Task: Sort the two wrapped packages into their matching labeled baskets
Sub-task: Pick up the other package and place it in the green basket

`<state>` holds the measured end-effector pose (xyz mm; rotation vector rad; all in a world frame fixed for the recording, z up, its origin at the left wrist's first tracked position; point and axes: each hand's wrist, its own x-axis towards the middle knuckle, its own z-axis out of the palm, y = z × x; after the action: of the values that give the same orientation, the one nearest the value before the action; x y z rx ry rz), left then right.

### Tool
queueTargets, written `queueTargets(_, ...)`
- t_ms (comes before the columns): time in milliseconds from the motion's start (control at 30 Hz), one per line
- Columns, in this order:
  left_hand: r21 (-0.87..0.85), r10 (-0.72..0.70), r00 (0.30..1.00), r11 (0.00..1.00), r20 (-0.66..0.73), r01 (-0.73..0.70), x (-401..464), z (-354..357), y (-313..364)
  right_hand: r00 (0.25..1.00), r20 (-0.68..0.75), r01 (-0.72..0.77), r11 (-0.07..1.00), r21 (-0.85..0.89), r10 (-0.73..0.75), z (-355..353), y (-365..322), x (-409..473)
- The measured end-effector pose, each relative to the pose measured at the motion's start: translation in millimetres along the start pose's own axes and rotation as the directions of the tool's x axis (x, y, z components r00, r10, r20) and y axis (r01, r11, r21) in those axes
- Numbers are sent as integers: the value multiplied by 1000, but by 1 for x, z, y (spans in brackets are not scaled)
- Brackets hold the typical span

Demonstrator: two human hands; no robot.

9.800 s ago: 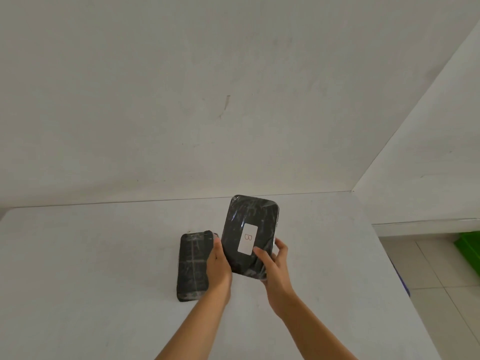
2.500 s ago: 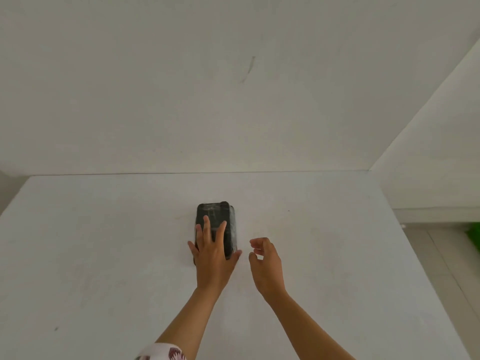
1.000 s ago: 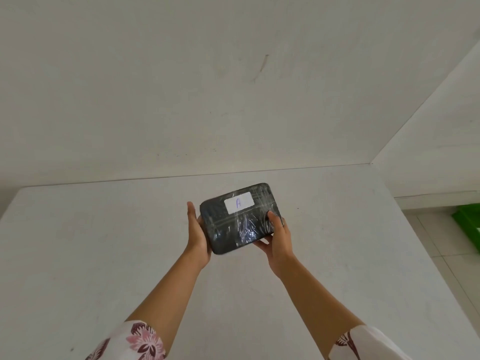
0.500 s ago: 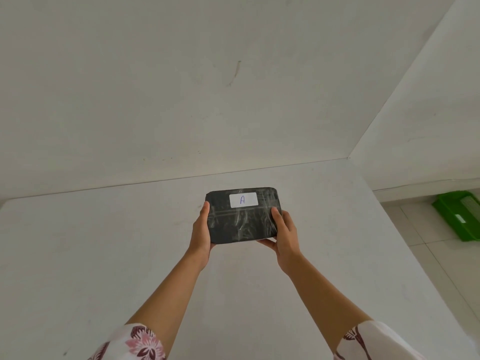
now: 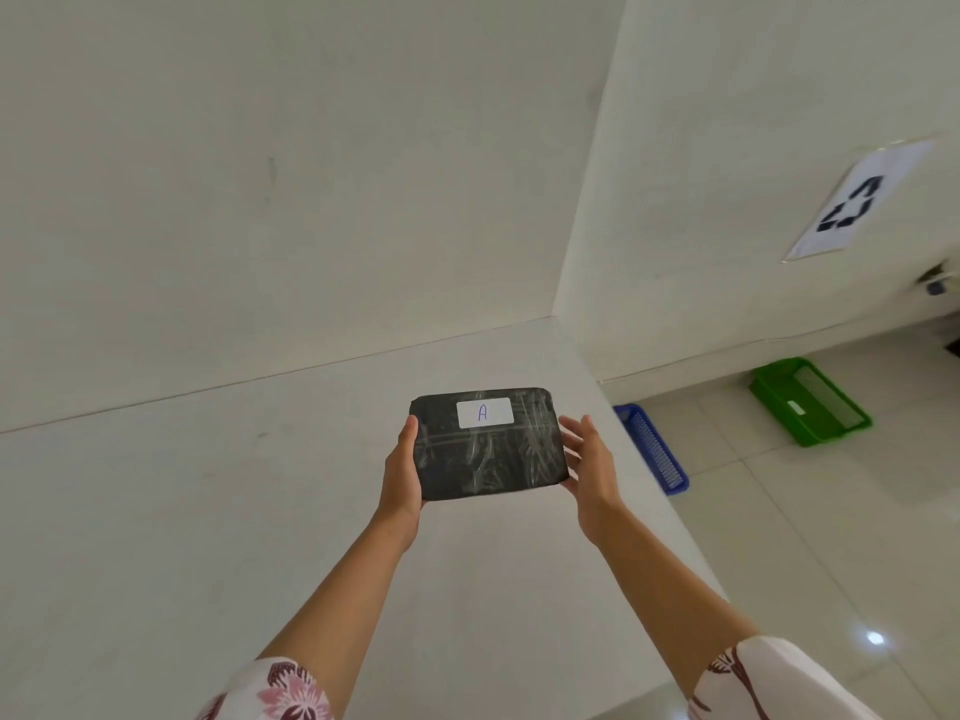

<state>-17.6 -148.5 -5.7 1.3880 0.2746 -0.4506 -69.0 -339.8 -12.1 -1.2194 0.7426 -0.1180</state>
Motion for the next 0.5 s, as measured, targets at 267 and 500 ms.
queueTargets(267,-34,-8,1000,999,31,9,-43,185,-60,982,-118,119,965,-232,-150,-213,-43,35)
queueTargets(500,-42,-47,995,998,90,51,-65,330,-104,962,-79,185,839,-511,-260,-366,-85,61)
